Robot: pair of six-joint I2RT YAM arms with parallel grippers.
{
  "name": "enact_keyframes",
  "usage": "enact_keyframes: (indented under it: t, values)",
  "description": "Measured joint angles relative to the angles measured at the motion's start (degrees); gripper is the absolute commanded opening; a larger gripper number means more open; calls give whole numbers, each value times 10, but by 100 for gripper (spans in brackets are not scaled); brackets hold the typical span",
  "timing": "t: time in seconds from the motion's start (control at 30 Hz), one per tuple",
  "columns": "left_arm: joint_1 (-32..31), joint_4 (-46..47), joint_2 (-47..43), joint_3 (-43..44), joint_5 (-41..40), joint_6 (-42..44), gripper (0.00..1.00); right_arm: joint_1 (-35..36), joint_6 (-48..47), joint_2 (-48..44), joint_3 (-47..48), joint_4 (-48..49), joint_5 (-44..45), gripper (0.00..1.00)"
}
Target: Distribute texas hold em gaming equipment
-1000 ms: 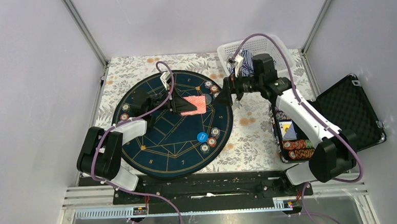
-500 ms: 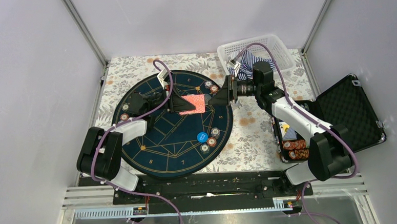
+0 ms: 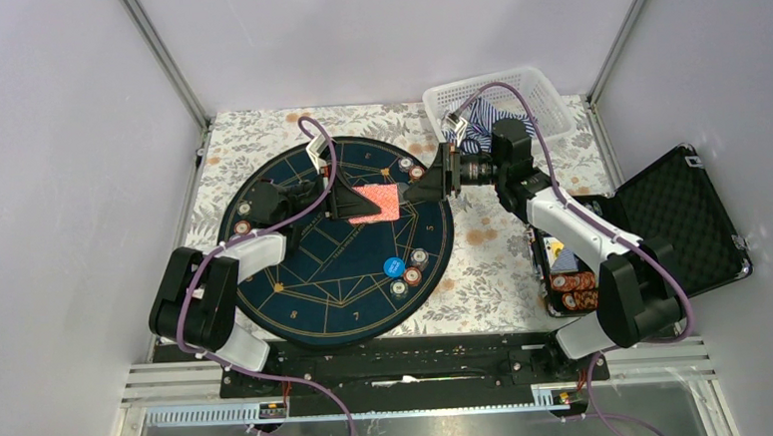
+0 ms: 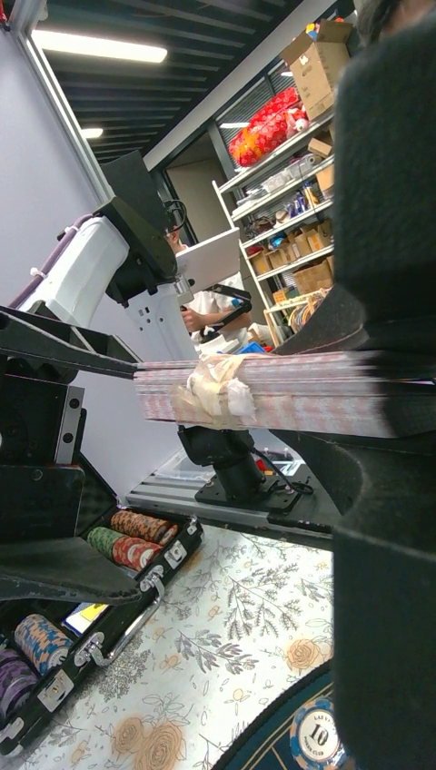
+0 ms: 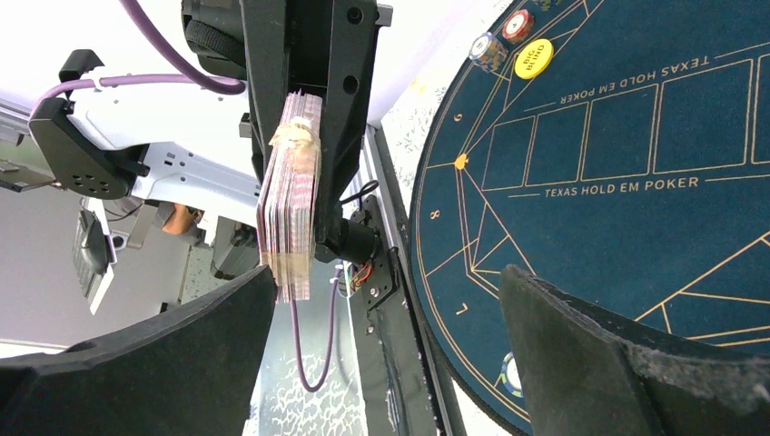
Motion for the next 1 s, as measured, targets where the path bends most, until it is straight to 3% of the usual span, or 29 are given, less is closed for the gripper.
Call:
enact_keyframes:
  t: [0.7,1.0]
  values:
    - [-23,2,0,0,0,-3,0,1,25,5,1,28,-15,100]
    - [-30,2,0,0,2,-3,5,3,36,13,1,42,-30,100]
